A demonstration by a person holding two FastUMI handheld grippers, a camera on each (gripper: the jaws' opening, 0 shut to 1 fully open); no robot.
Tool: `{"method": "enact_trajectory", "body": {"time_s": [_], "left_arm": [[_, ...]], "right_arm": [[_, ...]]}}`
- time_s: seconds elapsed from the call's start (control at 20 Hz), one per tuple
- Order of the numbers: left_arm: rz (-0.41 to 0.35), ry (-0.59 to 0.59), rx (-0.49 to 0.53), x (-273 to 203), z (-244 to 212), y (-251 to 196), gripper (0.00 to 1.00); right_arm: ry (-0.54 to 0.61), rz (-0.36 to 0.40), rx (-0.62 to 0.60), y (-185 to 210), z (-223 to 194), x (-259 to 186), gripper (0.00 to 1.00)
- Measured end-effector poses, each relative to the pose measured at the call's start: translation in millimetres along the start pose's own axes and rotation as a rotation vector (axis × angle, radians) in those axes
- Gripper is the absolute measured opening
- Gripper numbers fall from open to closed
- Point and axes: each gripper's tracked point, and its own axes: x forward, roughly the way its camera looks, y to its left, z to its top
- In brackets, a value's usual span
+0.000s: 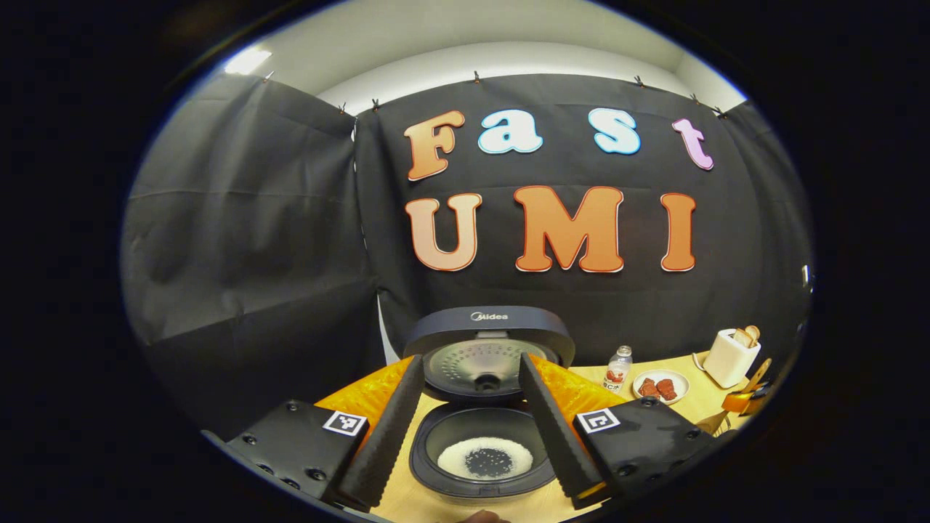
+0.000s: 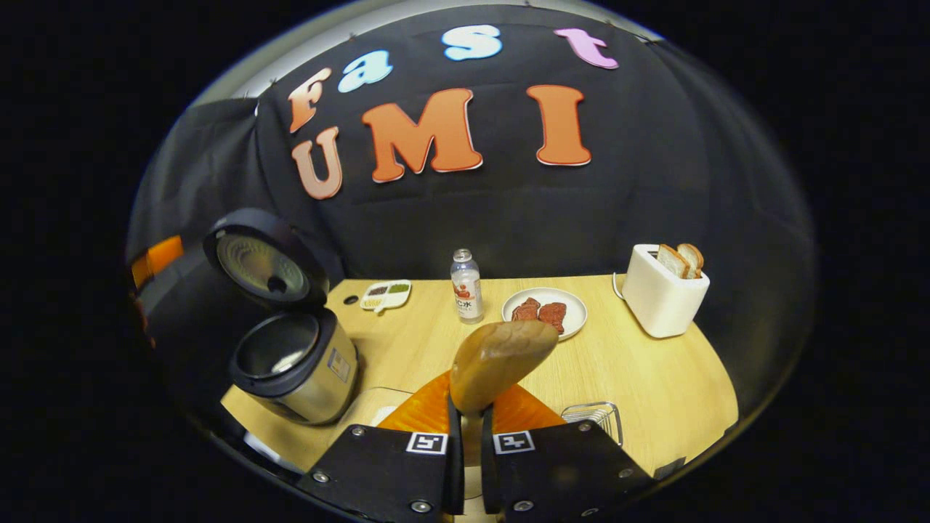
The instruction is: Close the left gripper, press the button to open the rice cooker; take a wooden spoon from the chopstick holder with the right hand, scoop a spoonful of rice and pour it into the rice cooker, then put the wooden spoon back into the chopstick holder.
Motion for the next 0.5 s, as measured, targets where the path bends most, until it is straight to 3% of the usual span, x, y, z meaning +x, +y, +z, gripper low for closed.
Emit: {"method": "enact_trajectory", "body": {"time_s": [0.35,0.5], "left_arm": [[0.046,0.01,0.029,2,-10,32,0.9],[0.053,0.035,0.029,5,-18,39,0.9]], "right_arm": [[-0.008,-0.093,-0.26,22,-27,26,0.08],[-0.016,-0.119,-0.309,28,-49,33,0.07]]}}
